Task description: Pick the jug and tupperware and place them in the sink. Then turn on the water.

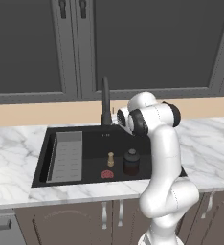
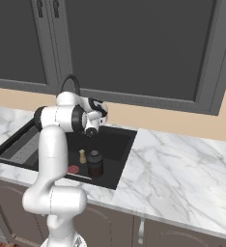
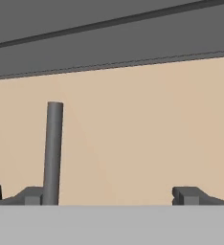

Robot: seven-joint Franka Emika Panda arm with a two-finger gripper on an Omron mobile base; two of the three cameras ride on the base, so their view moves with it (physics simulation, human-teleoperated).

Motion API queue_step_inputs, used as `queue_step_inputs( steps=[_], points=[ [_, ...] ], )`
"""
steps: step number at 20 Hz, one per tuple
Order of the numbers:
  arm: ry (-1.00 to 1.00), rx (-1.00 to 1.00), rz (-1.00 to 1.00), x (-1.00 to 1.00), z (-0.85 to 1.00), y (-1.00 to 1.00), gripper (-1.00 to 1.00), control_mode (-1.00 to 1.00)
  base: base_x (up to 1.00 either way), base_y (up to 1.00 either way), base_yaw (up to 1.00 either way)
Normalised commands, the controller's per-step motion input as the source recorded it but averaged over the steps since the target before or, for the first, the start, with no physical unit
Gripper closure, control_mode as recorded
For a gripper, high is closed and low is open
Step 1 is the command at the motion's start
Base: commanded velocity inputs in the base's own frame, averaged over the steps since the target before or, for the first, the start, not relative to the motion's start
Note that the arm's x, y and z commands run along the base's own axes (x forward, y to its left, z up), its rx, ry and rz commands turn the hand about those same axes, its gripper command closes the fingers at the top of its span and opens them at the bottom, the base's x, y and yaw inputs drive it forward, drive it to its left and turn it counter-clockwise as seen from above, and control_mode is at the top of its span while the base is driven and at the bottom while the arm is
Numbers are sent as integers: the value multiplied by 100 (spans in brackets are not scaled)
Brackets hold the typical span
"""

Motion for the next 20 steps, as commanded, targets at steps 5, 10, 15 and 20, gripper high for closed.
queue_step_inputs(
  steps=[5,10,15,20],
  points=[
    [0,0,-9,21,0,-2,-100,-100,0,0,0],
    [0,0,-11,22,0,-9,-100,-100,0,0,0],
    [0,0,-13,22,0,-18,-100,-100,0,0,0],
    [6,0,-13,40,0,-15,-100,-100,0,0,0]
  ],
)
